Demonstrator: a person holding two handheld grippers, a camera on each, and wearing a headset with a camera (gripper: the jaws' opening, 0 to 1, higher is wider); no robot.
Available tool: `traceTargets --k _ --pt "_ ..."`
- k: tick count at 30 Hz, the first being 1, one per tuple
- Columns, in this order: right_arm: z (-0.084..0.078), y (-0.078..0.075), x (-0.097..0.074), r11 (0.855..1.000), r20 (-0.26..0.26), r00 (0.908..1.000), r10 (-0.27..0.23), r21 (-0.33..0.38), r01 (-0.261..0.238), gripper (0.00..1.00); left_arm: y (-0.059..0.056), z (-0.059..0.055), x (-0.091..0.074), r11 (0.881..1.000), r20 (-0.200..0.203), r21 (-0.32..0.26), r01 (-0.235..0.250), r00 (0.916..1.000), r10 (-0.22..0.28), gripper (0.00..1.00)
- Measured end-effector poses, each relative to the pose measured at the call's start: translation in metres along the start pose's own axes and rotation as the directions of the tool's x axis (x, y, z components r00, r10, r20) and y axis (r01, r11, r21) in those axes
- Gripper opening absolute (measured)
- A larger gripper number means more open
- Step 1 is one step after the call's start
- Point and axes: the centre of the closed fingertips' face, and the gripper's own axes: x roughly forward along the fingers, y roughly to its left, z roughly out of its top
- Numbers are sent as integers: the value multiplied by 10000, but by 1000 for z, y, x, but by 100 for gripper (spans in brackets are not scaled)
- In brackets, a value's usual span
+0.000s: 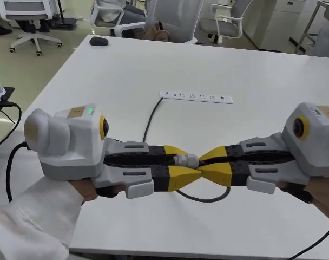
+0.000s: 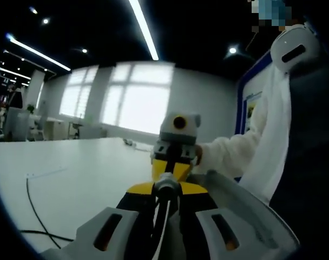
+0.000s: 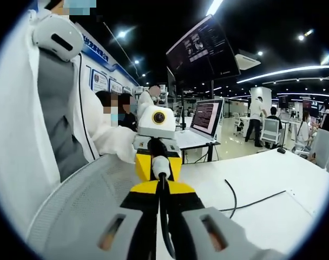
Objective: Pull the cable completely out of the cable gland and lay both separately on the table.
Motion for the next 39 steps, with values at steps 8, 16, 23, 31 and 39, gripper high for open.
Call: traceTargets --k 8,16,23,31,39 --pt "-9 -7 -3 9998 -498 9986 -172 -76 168 3 7 -1 -6 9986 13 -446 -298 9996 299 17" --pt "-36 -17 -20 9973 -1469 9867 -696 -313 657 3 13 2 -13 9962 286 -693 -526 9981 547 17" --pt "-77 -27 -42 9918 -2472 9606 -1267 -133 1273 3 17 3 -15 9940 431 -830 -717 9962 754 17" --pt "-90 -27 -53 9863 -2531 9545 -1576 70 1647 3 18 4 -14 9942 513 -779 -737 9956 778 17" --pt "-66 -26 -49 9835 -1820 9702 -1601 547 1726 12 18 -2 -10 9944 178 -633 -847 9961 860 17"
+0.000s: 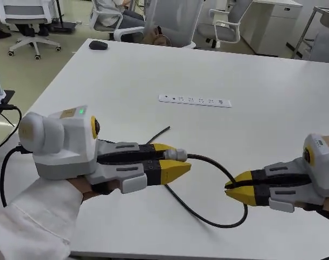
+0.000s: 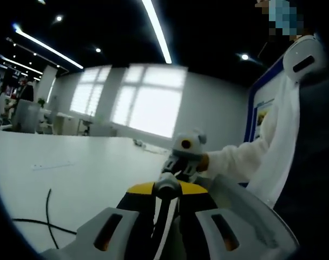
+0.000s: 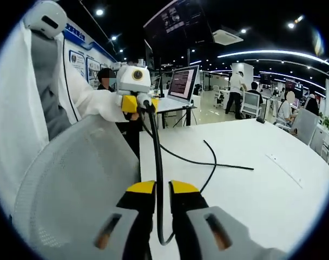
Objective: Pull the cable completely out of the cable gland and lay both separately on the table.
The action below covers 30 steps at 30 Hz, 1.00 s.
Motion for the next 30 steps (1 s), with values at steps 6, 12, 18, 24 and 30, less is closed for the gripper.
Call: traceTargets --k 6,12,18,24,30 --pt "49 9 7 9981 1099 9931 404 -501 -351 20 -4 -7 4 9998 -329 105 161 9993 -157 17" --pt "69 22 23 9896 1115 9882 1054 -1096 -932 20 -2 -8 3 9998 -347 110 184 9992 -180 17" --pt "65 24 35 9840 812 9875 1349 -1276 -1240 13 -2 -7 3 9996 -296 152 235 9993 -231 17" --pt "68 25 40 9820 909 9852 1453 -1345 -1325 3 1 -5 0 9999 -179 28 139 9997 -138 17" --pt "70 24 39 9830 1024 9842 1446 -1290 -1310 3 1 -2 0 10000 -64 -26 61 10000 -62 17"
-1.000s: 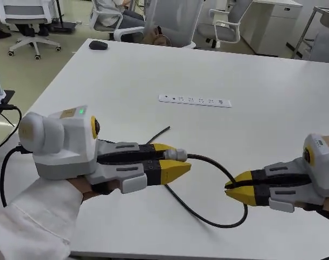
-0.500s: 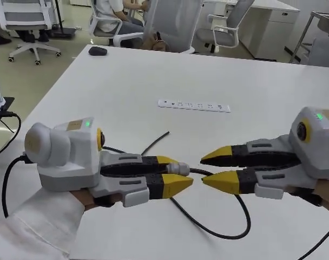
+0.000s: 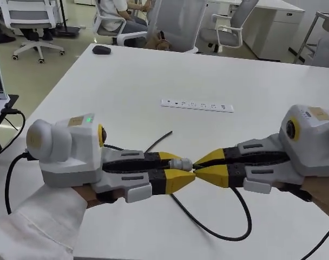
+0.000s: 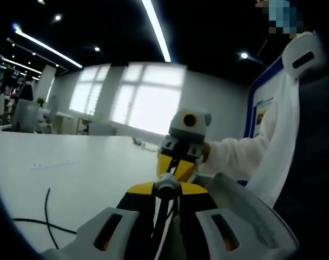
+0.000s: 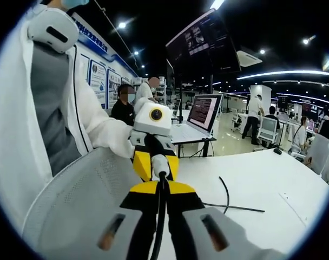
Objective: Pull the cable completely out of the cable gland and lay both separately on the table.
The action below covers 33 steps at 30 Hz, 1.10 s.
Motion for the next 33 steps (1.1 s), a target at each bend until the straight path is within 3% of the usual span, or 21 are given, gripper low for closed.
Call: traceTargets --k 12,33 --pt "-8 -4 -12 9997 -175 9995 -251 46 252 3 2 4 -3 9998 123 79 -202 9997 201 17" --pt "-61 -15 -55 9932 -1091 9883 -1068 339 1111 3 6 8 -5 9993 343 -24 -370 9987 371 17"
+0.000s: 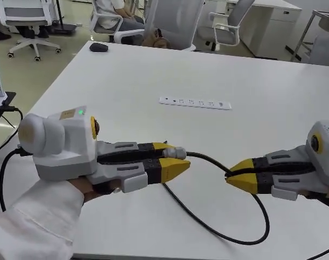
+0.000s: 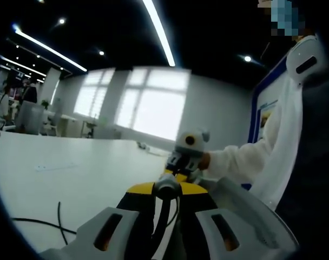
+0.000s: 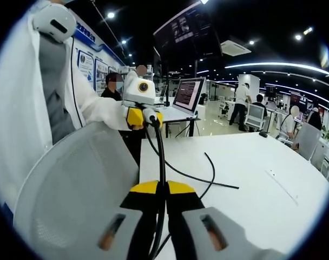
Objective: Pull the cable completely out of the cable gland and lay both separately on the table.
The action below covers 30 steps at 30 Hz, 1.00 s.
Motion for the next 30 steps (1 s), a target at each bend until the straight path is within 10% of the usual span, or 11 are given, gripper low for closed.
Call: traceTargets --k 15,30 --pt "1 -1 -4 9974 -33 9999 -132 706 134 4 0 -6 3 10000 -261 -91 14 9997 -16 17" --pt "81 23 34 9914 1157 9877 1051 -894 -950 13 -4 -7 4 9999 -343 3 127 9993 -127 17"
